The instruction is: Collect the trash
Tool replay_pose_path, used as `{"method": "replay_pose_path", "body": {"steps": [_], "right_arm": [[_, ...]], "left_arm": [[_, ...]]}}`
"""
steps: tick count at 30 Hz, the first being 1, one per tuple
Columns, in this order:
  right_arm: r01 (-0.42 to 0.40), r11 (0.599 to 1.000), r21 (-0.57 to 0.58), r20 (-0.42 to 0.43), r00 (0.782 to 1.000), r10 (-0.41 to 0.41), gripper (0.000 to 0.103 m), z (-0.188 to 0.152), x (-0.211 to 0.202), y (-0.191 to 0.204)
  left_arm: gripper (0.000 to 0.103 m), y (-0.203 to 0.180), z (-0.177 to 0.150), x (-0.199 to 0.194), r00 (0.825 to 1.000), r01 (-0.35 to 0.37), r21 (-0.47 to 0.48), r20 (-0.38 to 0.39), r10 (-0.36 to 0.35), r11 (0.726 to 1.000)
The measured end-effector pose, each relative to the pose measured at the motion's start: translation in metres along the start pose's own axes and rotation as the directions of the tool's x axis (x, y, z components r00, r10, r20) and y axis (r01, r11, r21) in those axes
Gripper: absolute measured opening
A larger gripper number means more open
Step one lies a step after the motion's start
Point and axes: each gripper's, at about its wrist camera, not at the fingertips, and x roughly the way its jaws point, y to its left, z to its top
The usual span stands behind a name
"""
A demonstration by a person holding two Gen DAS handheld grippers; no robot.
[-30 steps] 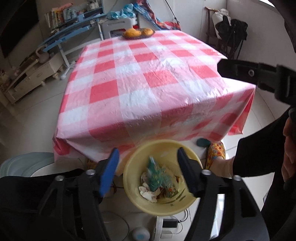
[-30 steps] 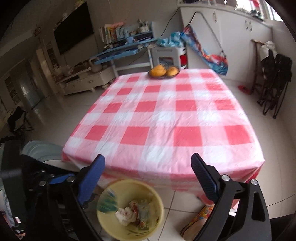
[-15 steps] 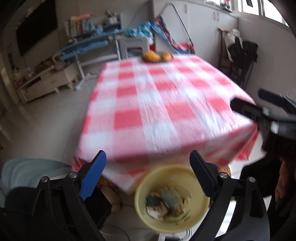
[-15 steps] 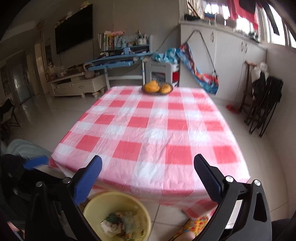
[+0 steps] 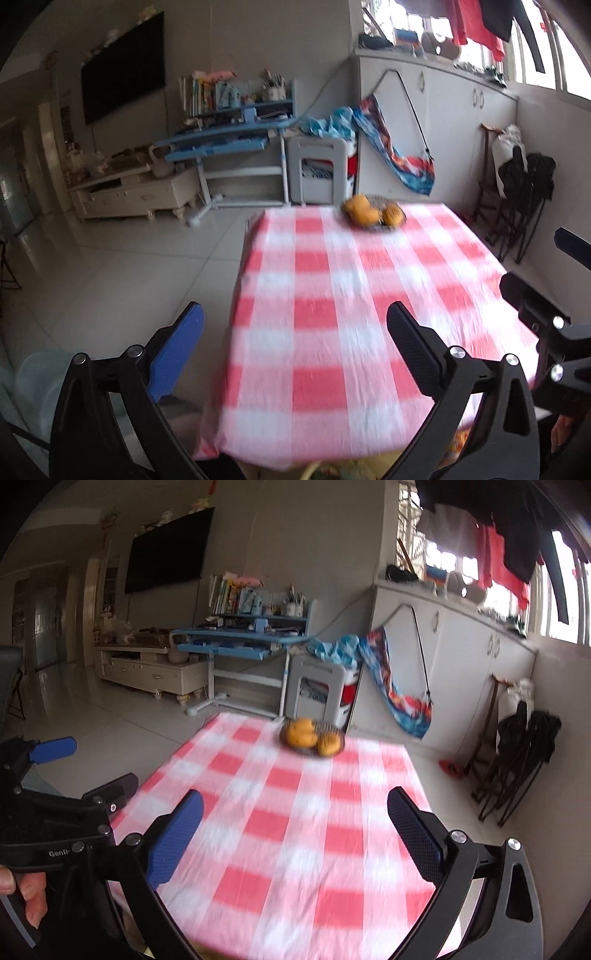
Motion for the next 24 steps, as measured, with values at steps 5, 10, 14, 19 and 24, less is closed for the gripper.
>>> {"method": "replay_pose_path", "body": {"steps": [5,10,14,19,24], "right_arm": [[-0.006,0.999,0.049,-0.005,1.000,0.007,0.095,-0.012,0.020,-0.001],[-0.052,0.994,0.098,-0.086,0.994,0.060,0.095,-0.020,0.039,0.005],[-0.066,0.993,0.094,-0.085,0.994,0.074,0.095,-0.019,0.037,0.010],[-0.054,0.992,0.111,-0.090,0.994,0.064,0.095,-0.019,0.039,0.005],[-0.034,0.991,0.127,-0.082,0.996,0.045,0.095,-0.019,0.038,-0.004]], "left_arm": [[0.096,0.006,0.011,0.023,0.999,-0.033,-0.038,0.022,0.033,0.999],[0.096,0.005,-0.003,0.051,0.996,-0.028,-0.057,-0.088,0.023,0.998],[0.096,0.000,-0.004,0.048,0.998,-0.046,-0.030,-0.051,0.045,0.998],[0.096,0.003,-0.007,0.048,0.997,-0.034,-0.053,-0.063,0.031,0.998],[0.096,0.003,-0.008,0.048,0.998,-0.044,-0.049,-0.052,0.041,0.998]]}}
